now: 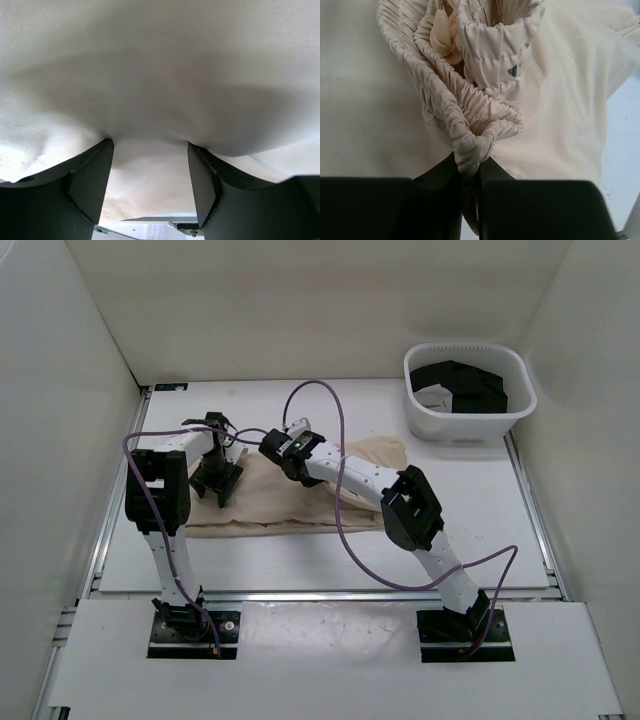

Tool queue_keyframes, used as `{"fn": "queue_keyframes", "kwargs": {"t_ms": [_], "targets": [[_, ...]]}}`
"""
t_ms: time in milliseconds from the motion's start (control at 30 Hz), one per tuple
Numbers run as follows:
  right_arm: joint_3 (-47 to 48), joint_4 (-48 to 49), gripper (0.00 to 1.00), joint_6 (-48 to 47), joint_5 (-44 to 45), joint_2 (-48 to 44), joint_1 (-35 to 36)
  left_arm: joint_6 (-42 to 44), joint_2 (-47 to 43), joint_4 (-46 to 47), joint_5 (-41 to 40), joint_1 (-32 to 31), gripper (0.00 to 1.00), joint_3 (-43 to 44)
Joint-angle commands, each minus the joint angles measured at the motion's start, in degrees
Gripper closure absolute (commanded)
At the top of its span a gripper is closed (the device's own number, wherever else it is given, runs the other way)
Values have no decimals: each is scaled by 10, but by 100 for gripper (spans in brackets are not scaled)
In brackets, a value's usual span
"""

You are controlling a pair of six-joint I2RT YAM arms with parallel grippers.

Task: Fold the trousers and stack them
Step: Fold the trousers

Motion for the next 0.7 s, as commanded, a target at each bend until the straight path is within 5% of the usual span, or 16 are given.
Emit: {"fn": "queue_keyframes", "kwargs": {"t_ms": [0,167,200,333,367,667], "targets": [[-14,8,100,76,11,-48,-20,-8,44,47,-17,3,28,-13],[-102,92,97,36,-72,-78,2,-19,50,41,-23,3,28,7],[-102,98,90,7,-104,-78,7,-19,50,41,-24,3,28,12],[-88,108,34,-56,-141,-110,35,-19,43,30,-37,3,28,26],[-97,119,30,-68,-152,-127,43,-19,38,25,-45,3,28,33],[-304,205,30,-7,-178,-373,11,-13,-15,-7,-131,-2,27,98]]}}
